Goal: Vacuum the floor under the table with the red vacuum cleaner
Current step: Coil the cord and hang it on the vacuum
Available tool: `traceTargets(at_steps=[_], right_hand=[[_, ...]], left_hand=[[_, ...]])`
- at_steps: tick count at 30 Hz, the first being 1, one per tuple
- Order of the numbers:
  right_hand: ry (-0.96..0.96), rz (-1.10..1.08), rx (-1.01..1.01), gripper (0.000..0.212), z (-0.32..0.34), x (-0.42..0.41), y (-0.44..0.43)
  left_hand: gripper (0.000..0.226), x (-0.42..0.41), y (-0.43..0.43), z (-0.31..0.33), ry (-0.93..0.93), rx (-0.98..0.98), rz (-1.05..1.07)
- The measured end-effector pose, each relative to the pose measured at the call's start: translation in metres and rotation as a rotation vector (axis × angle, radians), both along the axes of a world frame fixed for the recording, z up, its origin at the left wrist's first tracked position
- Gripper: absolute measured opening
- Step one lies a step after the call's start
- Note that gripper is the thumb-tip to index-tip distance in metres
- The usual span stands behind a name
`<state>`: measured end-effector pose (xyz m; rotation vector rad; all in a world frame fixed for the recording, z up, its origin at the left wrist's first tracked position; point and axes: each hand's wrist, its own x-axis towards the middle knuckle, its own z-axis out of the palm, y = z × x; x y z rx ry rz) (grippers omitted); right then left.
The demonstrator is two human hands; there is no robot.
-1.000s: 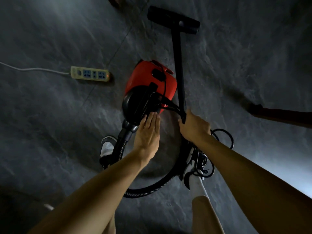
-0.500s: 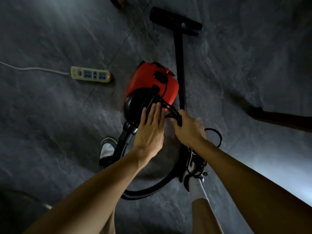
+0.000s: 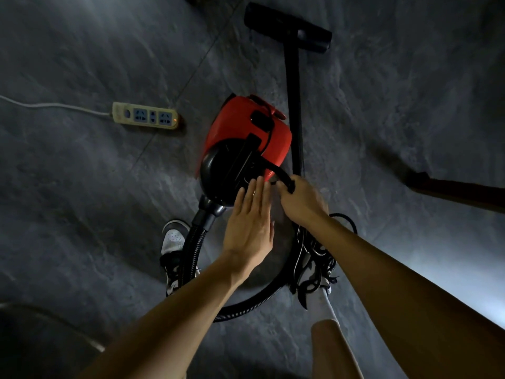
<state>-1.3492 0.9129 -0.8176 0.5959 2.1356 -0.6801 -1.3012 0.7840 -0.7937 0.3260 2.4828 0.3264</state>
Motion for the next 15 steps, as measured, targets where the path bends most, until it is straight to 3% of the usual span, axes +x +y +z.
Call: traceTargets(at_steps=[6, 11, 13, 15], right_hand=[[-0.119, 0.153, -0.054, 0.027, -0.003, -0.017, -0.002], [-0.051, 0.450, 0.089, 0.047, 0.005, -0.032, -0.016], [0.054, 0.566, 0.143, 0.045, 0.002, -0.034, -0.020], [0.138, 0.642, 0.166, 0.045, 0.000, -0.037, -0.022]], left_hand=[[0.075, -0.008, 0.014, -0.001, -0.064, 0.068, 0.194], [0.078, -0.006, -0.002, -0.005, -0.088, 0.031, 0.120], [0.062, -0.014, -0.011, -0.001, -0.016, 0.134, 0.104], [0.040, -0.026, -0.024, 0.004, 0.168, 0.273, 0.165]])
